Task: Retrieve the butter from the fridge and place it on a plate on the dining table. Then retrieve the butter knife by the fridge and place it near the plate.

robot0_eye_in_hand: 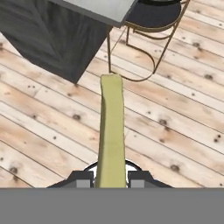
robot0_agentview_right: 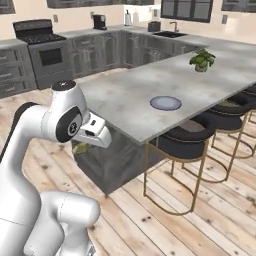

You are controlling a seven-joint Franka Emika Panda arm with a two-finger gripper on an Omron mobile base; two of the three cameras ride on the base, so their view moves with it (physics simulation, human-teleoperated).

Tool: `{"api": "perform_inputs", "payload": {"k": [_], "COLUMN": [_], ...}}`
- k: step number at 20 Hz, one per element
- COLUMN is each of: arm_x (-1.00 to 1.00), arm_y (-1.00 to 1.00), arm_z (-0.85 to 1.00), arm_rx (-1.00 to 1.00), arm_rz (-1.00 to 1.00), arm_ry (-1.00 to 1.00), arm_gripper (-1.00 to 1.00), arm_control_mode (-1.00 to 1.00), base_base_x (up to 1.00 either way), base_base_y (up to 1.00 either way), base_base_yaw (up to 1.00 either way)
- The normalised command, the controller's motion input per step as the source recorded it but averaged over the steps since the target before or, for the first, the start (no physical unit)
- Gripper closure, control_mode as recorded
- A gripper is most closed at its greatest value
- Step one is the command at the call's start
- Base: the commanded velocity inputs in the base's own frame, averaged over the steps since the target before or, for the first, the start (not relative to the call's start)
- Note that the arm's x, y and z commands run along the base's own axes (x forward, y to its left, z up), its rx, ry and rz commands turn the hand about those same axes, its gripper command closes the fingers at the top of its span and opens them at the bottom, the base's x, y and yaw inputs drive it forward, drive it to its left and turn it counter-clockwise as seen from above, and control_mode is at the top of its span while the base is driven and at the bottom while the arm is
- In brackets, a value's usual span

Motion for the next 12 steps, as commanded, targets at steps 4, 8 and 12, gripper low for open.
{"api": "perform_inputs", "payload": {"k": [4,8,12], "arm_x": [0.0,0.0,0.0], "arm_y": [0.0,0.0,0.0], "arm_z": [0.0,0.0,0.0], "arm_rx": [0.0,0.0,0.0], "arm_rz": [0.0,0.0,0.0], "arm_ry": [0.0,0.0,0.0], "arm_gripper": [1.0,1.0,1.0], "arm_control_mode": [1.0,1.0,1.0], "base_base_x": [0.09,0.1,0.11], "base_base_y": [-1.0,-1.0,-1.0], "base_base_yaw": [0.41,0.4,0.46]}}
